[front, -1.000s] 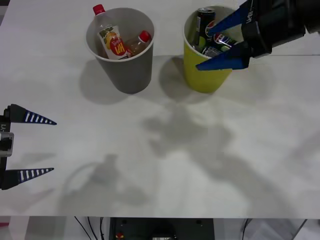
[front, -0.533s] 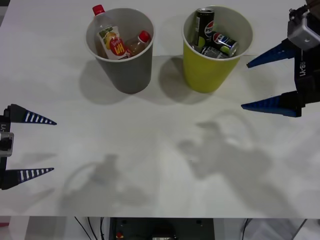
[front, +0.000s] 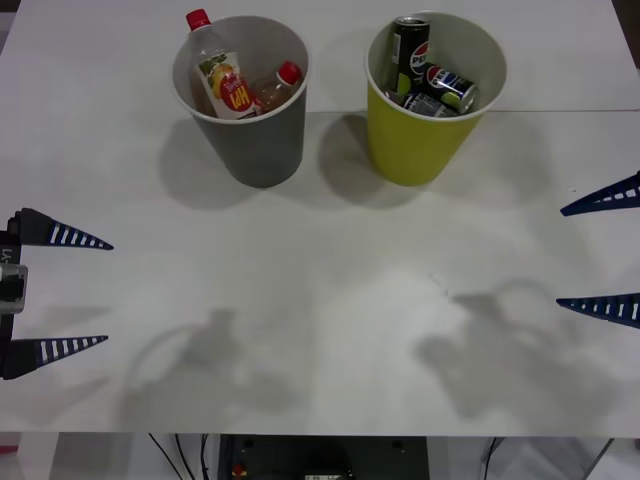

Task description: Put the can into the green bin and the plastic bottle into the gray bin

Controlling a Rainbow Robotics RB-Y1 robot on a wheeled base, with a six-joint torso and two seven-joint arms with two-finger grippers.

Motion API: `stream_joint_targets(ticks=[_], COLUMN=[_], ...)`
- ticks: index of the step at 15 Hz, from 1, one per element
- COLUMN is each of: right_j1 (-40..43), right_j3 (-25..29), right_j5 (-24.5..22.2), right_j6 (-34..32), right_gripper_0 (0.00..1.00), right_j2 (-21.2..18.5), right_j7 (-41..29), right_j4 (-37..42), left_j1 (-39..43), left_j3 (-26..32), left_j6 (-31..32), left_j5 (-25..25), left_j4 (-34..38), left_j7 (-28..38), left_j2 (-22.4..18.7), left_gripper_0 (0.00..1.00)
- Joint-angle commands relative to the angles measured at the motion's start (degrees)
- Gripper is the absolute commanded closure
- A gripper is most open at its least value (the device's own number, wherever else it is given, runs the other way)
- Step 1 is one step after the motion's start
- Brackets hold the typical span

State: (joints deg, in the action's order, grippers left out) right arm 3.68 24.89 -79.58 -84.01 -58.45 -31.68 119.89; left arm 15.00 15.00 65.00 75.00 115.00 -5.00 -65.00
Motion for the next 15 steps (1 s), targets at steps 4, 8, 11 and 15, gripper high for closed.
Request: stream_joint_targets(ticks=[4,8,11,15], right_j1=[9.8,12.3,14.0,14.0], right_j3=[4.6,5.0,5.9,5.9], right_j5=[1.5,1.4,1.4,1.4], right_j6=[0.5,0.5,0.5,0.5], right_gripper_0=[0.0,0.0,0.0,0.0], right_j2=[1.1,2.7,2.8,2.8], right_j7=[8.7,11.5,12.7,12.7], right_j4=[0.0,0.0,0.0,0.0], left_j1=[0.0,0.0,0.0,0.0], left_j3=[0.0,0.0,0.0,0.0], left_j6=[0.0,0.0,0.0,0.0], left_j5=[0.0,0.0,0.0,0.0], left_j4=[0.0,0.0,0.0,0.0], left_j7=[0.0,0.0,0.0,0.0], left_j2=[0.0,0.0,0.0,0.0], left_gripper_0=[0.0,0.0,0.0,0.0])
